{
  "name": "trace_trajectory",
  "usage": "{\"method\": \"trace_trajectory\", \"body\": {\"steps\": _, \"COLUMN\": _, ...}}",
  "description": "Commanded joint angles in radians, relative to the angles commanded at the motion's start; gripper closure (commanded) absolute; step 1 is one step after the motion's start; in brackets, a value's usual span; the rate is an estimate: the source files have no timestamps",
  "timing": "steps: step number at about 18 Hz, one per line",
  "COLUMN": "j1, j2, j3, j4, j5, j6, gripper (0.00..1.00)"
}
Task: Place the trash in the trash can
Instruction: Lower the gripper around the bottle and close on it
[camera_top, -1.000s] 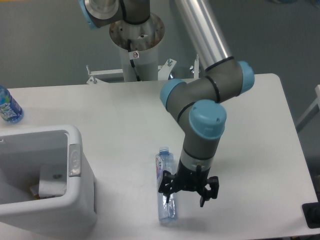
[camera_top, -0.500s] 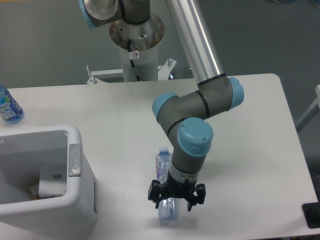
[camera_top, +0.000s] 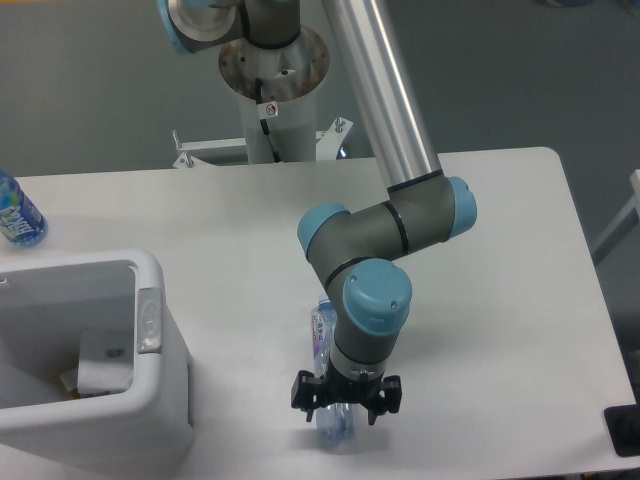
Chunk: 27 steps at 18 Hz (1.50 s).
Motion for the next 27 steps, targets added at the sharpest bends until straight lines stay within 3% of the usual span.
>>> {"method": "trace_trajectory", "body": {"steps": 18, "j1": -0.011, "j2": -0.017, "j3": -0.011, "j4": 0.031, "j5": 0.043, "j6": 0.003, "gripper": 0.04}}
{"method": "trace_trajectory", "body": {"steps": 24, "j1": -0.012, "j2": -0.023, "j3": -0.011, "j4": 0.034, "j5": 0.075, "j6": 0.0, "gripper": 0.12}}
{"method": "trace_trajectory", "body": {"steps": 27, "j1": -0.012, "j2": -0.023, "j3": -0.011, "j4": 0.034, "j5": 0.075, "j6": 0.0, "gripper": 0.22}}
